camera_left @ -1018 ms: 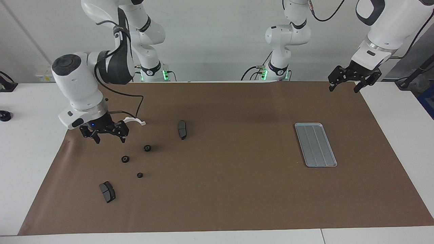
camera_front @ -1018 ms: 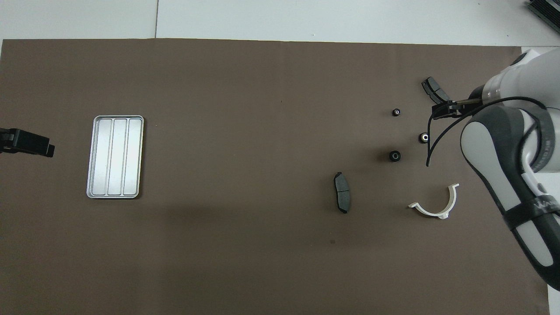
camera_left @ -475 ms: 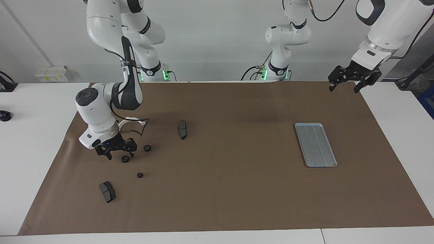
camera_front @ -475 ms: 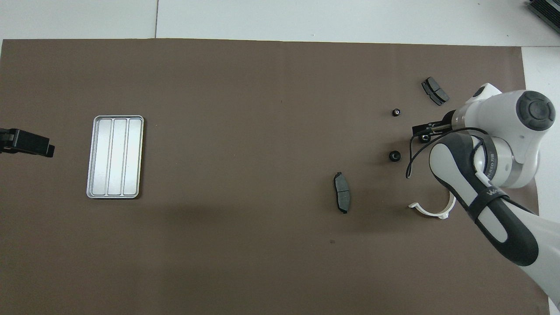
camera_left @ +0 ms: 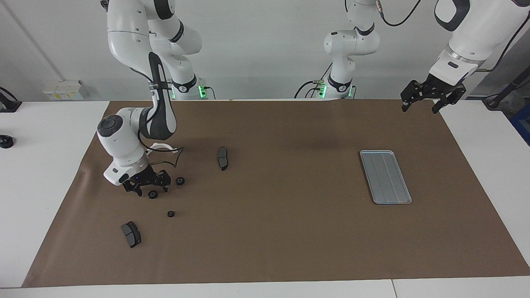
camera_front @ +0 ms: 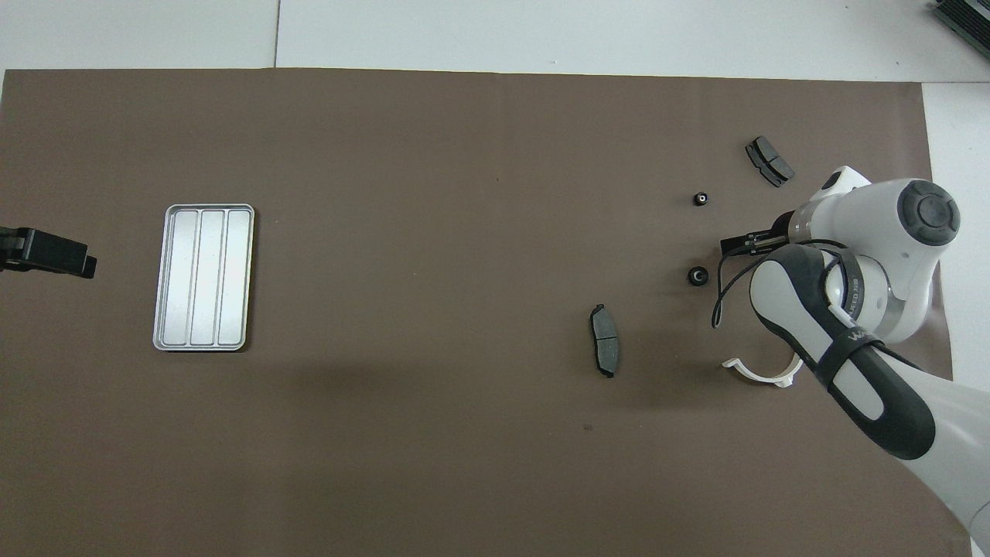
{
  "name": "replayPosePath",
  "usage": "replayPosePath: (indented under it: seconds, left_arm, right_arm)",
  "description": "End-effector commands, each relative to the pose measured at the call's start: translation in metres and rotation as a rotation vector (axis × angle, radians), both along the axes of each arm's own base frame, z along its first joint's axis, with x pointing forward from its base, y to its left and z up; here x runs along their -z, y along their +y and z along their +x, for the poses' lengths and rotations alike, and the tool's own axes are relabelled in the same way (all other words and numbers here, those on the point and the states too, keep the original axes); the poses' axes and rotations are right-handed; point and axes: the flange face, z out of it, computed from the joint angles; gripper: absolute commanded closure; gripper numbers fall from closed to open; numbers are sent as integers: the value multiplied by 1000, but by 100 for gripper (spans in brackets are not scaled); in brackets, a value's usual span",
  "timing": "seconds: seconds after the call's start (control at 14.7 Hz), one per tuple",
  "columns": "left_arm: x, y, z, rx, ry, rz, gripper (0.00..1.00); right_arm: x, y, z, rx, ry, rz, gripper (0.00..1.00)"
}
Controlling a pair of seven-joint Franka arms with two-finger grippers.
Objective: Pick bearing gear from pile to tray
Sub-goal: 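Reach the right gripper down and grasp a small black bearing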
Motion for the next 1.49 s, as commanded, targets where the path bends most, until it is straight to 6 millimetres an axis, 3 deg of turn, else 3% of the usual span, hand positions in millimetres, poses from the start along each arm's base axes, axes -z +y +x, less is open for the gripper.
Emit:
replayPosePath:
  seconds: [0.0, 0.14, 0.47, 0.61, 0.68, 0.81, 1.09, 1.15, 1.29, 1.42]
  left_arm:
    - [-1, 3, -5, 5, 5, -9, 0]
    - [-1, 3, -5, 5, 5, -9, 0]
    - [-1, 4, -5, 5, 5, -7, 0]
    - [-1, 4, -5, 3, 5, -7, 0]
    - [-1, 4, -5, 5, 5, -7, 0]
    - [-1, 4, -5, 3, 5, -7, 0]
    - [-1, 3, -5, 5, 5, -9, 0]
    - [-1, 4, -5, 5, 5, -7, 0]
    - [-1, 3, -5, 5, 5, -9, 0]
    - [-1, 3, -5, 5, 5, -9, 0]
  right_arm:
    - [2, 0, -1, -13, -27, 12, 28]
    - [3, 1, -1, -16, -25, 12, 36]
    - [5, -3, -2, -17, -23, 10, 37]
    - [5, -3, -2, -19, -21, 10, 42]
    - [5, -3, -2, -22, -21, 9, 52]
    - [7, -2, -3, -19, -16, 6, 100]
    - [3, -2, -1, -17, -10, 9, 100]
    - [-4, 0, 3, -20, -12, 11, 100]
    - [-38, 14, 17, 27, 11, 33, 100]
    - [-78, 47, 33, 89, 24, 51, 100]
